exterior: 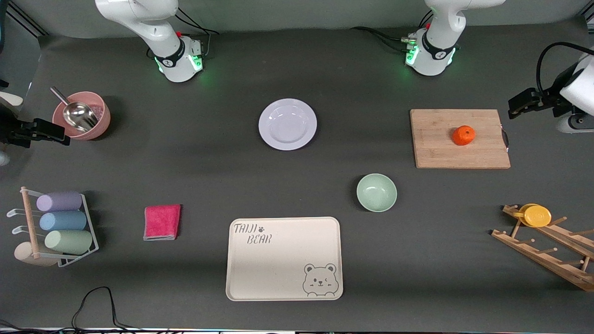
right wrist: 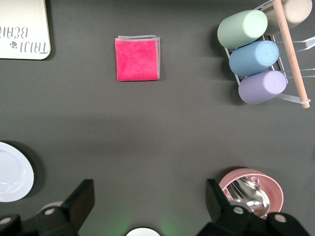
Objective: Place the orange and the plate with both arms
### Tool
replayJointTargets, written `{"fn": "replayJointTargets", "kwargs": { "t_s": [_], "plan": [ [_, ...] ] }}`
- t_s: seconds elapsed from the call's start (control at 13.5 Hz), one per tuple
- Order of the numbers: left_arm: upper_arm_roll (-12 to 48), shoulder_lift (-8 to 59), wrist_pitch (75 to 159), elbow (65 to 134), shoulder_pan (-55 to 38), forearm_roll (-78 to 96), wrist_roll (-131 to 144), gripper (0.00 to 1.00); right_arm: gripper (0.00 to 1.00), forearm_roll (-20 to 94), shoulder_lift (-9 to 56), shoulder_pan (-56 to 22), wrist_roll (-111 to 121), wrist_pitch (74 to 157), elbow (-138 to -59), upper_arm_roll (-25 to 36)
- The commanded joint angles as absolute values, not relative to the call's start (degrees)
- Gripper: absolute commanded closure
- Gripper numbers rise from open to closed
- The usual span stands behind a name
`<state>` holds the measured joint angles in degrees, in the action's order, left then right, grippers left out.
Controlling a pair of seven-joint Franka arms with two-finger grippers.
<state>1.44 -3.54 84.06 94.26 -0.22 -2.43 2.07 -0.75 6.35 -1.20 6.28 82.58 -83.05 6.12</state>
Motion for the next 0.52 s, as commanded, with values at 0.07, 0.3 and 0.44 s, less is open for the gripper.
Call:
{"fn": "replayJointTargets", "kwargs": {
  "t_s": [0.07, 0.3, 0.44],
  "plan": [
    [0.44, -2.81, 82.09, 92.46, -1.41, -1.85, 1.93, 0.0, 0.0, -1.93, 5.89, -1.58, 4.57, 82.27, -82.71, 6.06],
    [0.44, -2.81, 82.0, 92.37, -1.49, -1.93, 2.46, 0.0, 0.0, -1.93, 5.89, -1.58, 4.57, 82.27, -82.71, 6.06],
    [0.44, -2.81, 81.65, 92.46, -1.76, -2.02, 1.76, 0.0, 0.0, -1.93, 5.89, -1.58, 4.57, 82.27, -82.71, 6.06]
  ]
}}
